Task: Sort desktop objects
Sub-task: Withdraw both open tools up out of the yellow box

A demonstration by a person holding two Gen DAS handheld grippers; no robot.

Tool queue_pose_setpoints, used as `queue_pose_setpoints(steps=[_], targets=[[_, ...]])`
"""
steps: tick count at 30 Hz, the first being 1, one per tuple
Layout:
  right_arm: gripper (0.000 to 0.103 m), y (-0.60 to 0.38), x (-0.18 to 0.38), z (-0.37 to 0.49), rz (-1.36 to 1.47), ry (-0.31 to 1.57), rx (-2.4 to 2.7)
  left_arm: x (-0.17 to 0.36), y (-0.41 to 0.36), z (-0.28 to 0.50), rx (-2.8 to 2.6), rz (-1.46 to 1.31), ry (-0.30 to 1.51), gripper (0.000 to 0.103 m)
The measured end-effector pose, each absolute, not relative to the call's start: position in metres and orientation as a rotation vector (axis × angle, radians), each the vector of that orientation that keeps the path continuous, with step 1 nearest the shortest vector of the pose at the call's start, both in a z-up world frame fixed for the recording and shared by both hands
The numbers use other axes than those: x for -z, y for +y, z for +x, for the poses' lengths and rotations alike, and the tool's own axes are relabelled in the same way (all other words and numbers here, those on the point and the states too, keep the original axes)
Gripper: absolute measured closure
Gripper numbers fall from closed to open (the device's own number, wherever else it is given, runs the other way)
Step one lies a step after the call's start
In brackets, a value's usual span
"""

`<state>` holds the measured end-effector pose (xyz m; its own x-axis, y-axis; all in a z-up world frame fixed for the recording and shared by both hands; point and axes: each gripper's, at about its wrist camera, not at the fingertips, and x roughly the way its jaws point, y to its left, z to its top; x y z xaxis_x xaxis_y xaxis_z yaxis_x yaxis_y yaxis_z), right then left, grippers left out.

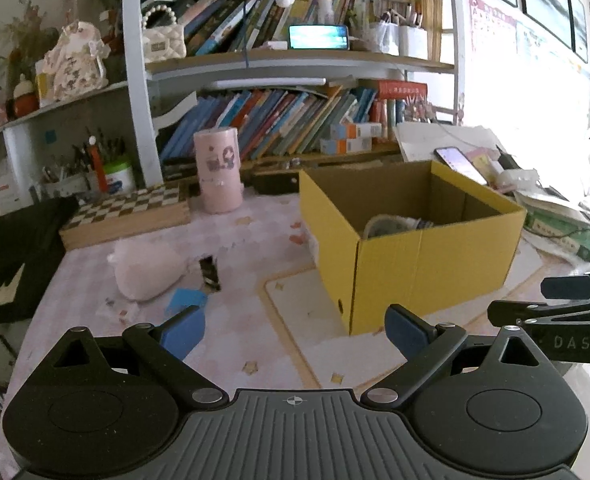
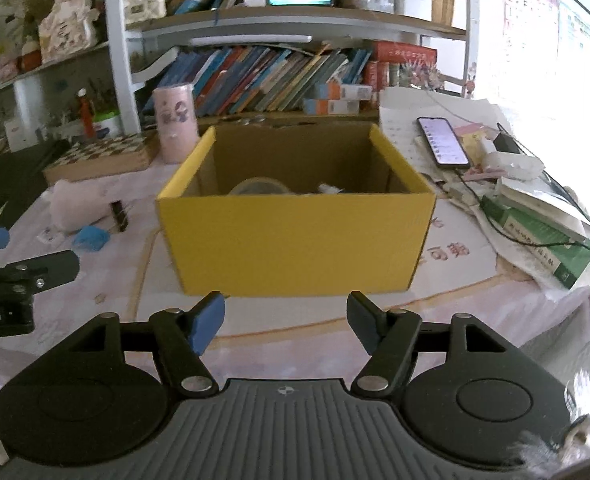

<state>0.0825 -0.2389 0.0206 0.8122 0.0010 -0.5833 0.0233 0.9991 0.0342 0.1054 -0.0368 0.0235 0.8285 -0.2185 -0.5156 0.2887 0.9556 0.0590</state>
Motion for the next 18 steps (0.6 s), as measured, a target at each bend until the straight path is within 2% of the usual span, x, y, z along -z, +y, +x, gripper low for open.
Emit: queue_pose_setpoints(steps=[18], targets=[[0.036, -0.183, -0.004, 0.045, 0.06, 0.676, -0.009, -0.01, 0.009, 0.07, 0.253, 0.141, 0.584, 0.005]])
